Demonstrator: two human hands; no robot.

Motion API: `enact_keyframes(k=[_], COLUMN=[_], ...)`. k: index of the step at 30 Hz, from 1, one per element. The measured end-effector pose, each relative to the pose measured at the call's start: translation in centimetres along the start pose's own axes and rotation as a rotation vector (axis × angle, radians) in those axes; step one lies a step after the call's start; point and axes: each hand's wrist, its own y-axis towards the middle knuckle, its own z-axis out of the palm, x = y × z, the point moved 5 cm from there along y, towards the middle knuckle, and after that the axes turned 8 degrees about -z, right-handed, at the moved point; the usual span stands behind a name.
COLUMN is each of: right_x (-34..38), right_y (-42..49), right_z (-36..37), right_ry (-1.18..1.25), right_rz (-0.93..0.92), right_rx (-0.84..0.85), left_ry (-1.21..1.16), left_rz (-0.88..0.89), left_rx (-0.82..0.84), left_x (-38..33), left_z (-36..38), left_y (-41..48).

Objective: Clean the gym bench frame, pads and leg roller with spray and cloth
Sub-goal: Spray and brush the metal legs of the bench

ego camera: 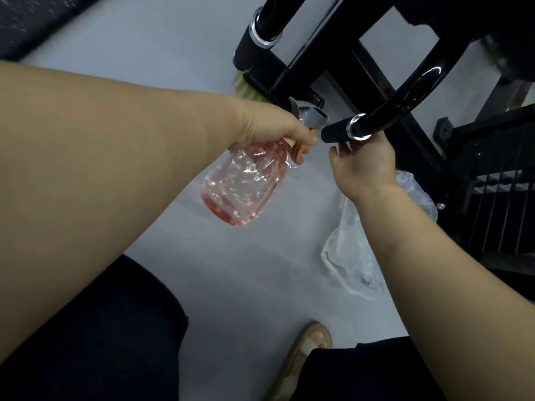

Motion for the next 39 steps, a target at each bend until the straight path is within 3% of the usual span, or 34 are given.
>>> enact_keyframes(k=[2, 4, 11, 16, 19, 23, 30, 34, 39], right_x=[-0.1, 0.6, 0.2, -2.2, -4.0, -4.3, -3.9, -4.0, -4.3], right_y=[0.1, -0.3, -0.4, -1.6, -3.3, -4.3, -3.6, -3.1, -2.6], right_z=[0.5, 0.6, 0.5, 1.0, 3.9, 10.5, 15.4, 15.4, 15.6], right_ry=[0.014, -0.085, -0.035, 0.066, -0.111, -0.185, -0.002, -0.031, 0.035], right_rz=[0.009, -0.066, -0.081, 0.093, 0.132, -0.011, -0.024, -0.044, -0.004], right_rx=[0.096, 0.081, 0.029, 0.006, 0.139, 0.282, 0.242, 0.253, 0.292], left_ry=[-0.01, -0.02, 0.036, 0.025, 0.056, -0.118, -0.274, -0.298, -0.216], left_rz=[-0.009, -0.013, -0.023, -0.003, -0.014, 0.028, 0.154, 0.204, 0.11], left_rx=[-0.042, -0.056, -0.083, -0.186, -0.185, -0.255, -0.38, -0.332, -0.278], left_x=[0.1, 0.0, 0.3, 0.9, 2.3, 4.8, 5.5, 3.6, 3.6], left_z=[-0.2, -0.1, -0.3, -2.9, -5.5, -9.6, -13.3, -12.9, -12.3], left_y=[0.1, 0.1, -0.2, -1.7, -3.5, -6.2, -8.1, -8.0, -7.1])
